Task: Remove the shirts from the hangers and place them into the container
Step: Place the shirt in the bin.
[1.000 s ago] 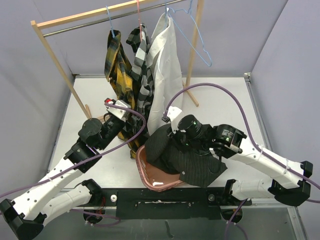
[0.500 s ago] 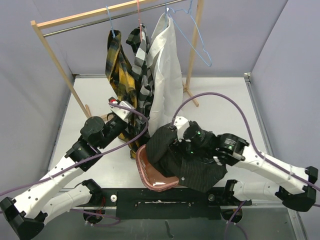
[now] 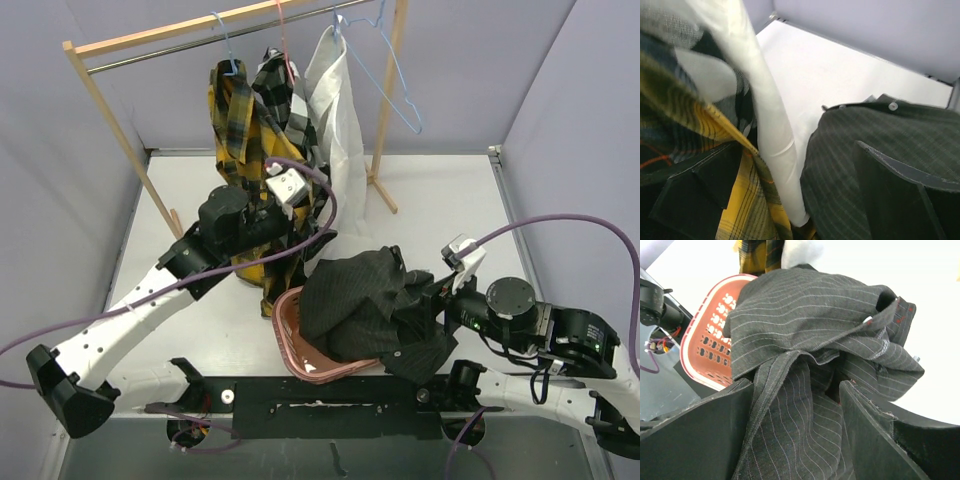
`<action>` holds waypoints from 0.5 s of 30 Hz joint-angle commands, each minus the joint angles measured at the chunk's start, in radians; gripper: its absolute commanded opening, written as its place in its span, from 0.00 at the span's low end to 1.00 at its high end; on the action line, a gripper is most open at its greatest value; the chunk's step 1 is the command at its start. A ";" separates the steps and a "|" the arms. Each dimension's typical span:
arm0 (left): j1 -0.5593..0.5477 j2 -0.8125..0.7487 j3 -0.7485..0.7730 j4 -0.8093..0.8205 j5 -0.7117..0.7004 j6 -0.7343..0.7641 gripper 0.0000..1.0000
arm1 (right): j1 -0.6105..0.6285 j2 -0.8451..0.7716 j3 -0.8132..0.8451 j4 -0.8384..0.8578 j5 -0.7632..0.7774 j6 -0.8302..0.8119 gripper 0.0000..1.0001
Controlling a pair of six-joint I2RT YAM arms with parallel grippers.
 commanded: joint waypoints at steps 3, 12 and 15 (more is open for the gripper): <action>-0.143 0.141 0.242 -0.093 0.051 0.000 0.94 | 0.008 0.023 0.004 -0.037 0.045 0.020 0.70; -0.313 0.221 0.328 -0.211 -0.174 0.082 0.93 | 0.008 -0.003 -0.011 0.016 0.040 -0.006 0.71; -0.312 0.166 0.280 -0.165 -0.180 0.068 0.93 | 0.008 -0.008 0.000 0.056 0.014 -0.027 0.73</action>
